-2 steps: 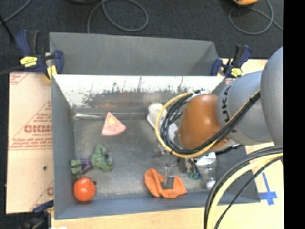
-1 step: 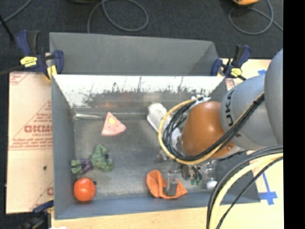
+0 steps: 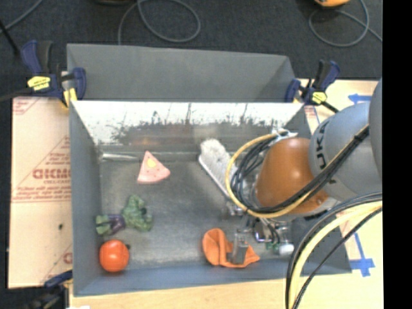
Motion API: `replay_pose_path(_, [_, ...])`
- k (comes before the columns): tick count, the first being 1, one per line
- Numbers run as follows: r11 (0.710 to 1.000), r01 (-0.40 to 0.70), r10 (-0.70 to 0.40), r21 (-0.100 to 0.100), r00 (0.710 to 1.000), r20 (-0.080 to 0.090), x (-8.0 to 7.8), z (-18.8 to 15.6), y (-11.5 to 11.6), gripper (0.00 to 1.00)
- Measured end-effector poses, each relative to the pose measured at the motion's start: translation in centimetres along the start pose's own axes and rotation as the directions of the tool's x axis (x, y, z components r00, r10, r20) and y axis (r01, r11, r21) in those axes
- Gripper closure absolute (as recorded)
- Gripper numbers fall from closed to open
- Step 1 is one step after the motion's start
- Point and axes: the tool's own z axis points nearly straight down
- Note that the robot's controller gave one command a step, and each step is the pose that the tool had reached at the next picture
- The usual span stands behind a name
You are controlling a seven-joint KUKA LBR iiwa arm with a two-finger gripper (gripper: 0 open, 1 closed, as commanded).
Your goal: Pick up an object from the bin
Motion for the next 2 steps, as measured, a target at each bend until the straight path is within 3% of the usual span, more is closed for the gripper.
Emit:
replay_pose_path(1, [0.998,-0.067,0.067,0.003,0.998,0.0,-0.01,0.06,0.7,0.0])
replay_pose_path(2, [0.992,-0.129,0.129,-0.001,0.992,-0.002,0.41,-0.02,1.41,1.0])
